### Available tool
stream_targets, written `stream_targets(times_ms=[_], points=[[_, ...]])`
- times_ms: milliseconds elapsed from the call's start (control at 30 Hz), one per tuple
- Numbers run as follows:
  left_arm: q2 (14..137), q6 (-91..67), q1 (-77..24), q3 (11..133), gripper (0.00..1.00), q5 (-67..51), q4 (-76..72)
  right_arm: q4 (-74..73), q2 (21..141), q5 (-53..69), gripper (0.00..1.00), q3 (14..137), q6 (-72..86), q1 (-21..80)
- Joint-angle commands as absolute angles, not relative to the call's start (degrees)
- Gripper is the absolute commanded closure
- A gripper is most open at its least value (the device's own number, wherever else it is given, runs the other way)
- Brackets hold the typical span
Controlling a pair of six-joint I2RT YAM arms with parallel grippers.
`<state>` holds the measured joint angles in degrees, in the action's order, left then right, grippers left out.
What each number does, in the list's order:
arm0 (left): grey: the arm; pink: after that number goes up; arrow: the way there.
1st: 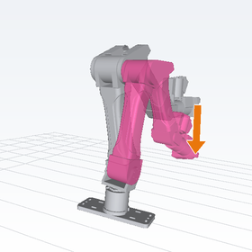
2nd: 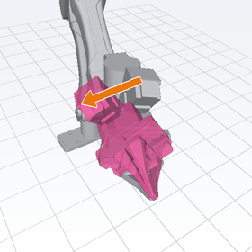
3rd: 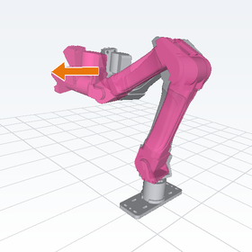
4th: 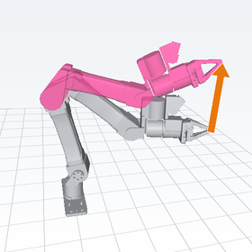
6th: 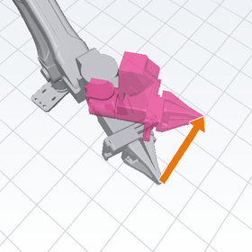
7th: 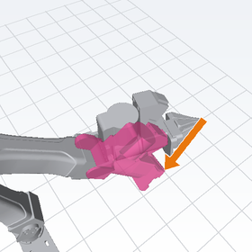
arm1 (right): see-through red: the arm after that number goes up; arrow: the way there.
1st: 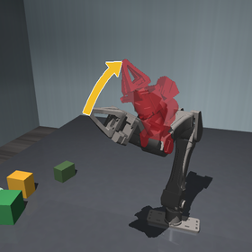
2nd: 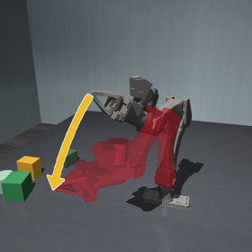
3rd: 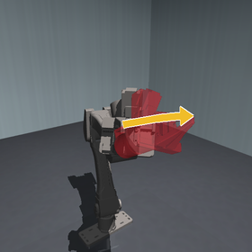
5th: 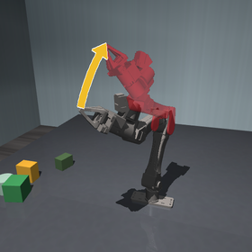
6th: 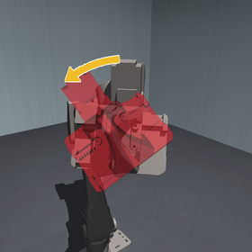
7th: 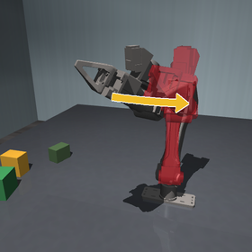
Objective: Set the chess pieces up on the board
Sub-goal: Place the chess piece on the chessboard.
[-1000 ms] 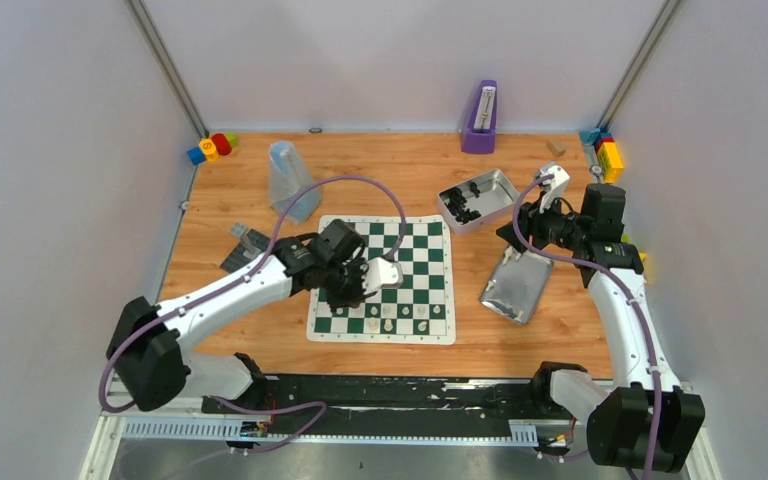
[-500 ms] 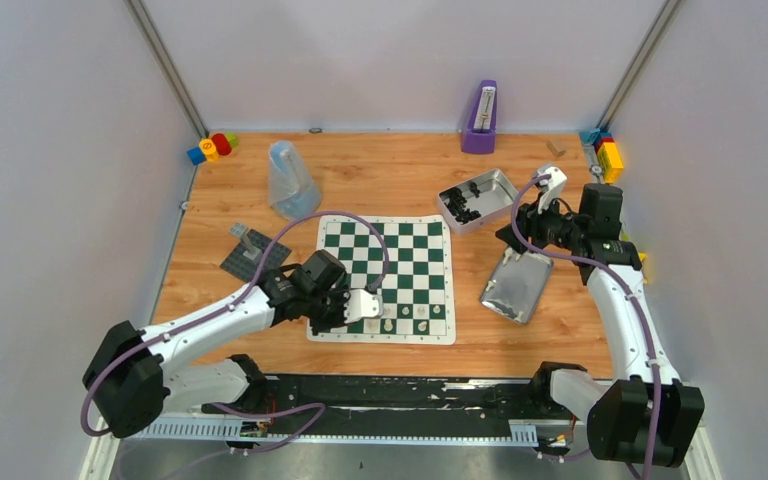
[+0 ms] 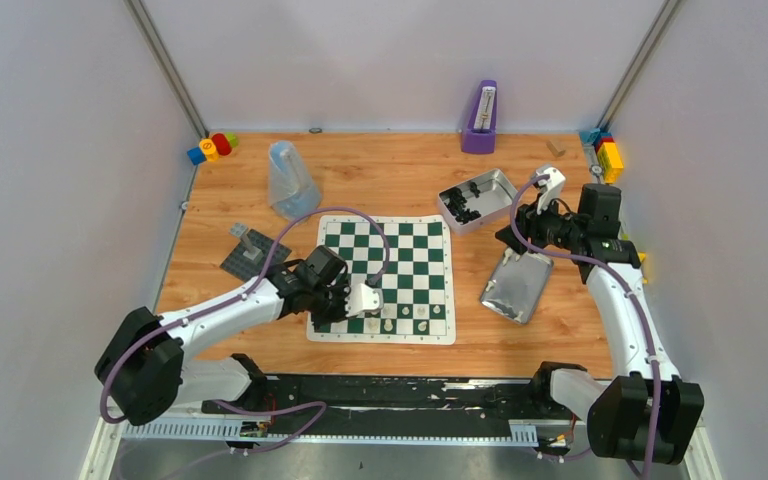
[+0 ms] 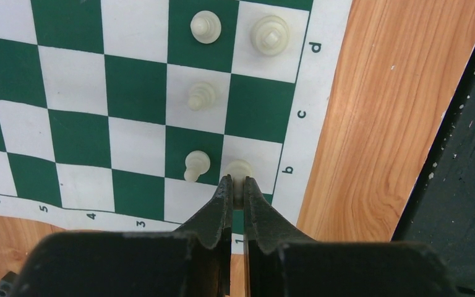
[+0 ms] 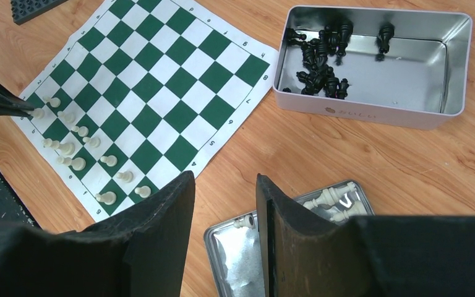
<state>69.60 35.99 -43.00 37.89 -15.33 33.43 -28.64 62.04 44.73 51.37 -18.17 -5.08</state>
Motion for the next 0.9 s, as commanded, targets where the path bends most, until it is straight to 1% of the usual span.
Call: stream_targets(times_ms=[0, 167, 400, 567, 633, 767, 867], points=[[70.31, 37.11, -42.63, 38.26, 0.93, -17.46, 32.44, -28.26, 62.51, 46.38, 0.58, 51.15, -19.40, -5.36], [71.35, 36.86, -42.64, 38.55, 0.90, -19.04, 33.45, -28.36, 62.66, 46.45, 0.58, 51.13, -19.51, -5.34], [72.32, 36.65, -42.58, 38.75, 0.89, -19.26, 33.88, -28.39, 62.80, 46.53, 0.58, 51.15, -19.60, -5.36], [73.37, 36.81, -42.63, 38.87, 0.85, -18.67, 34.07, -28.39, 62.90, 46.62, 0.58, 51.15, -19.54, -5.36], [73.73, 36.84, -42.55, 38.93, 0.82, -18.26, 34.05, -28.45, 62.79, 46.63, 0.58, 51.11, -19.60, -5.36], [73.45, 36.07, -42.54, 39.42, 0.73, -17.38, 33.80, -28.66, 62.76, 46.65, 0.57, 51.15, -19.65, -5.36], [72.29, 35.56, -42.51, 40.11, 0.61, -16.53, 33.98, -29.60, 62.92, 46.20, 0.57, 51.39, -19.77, -5.36]])
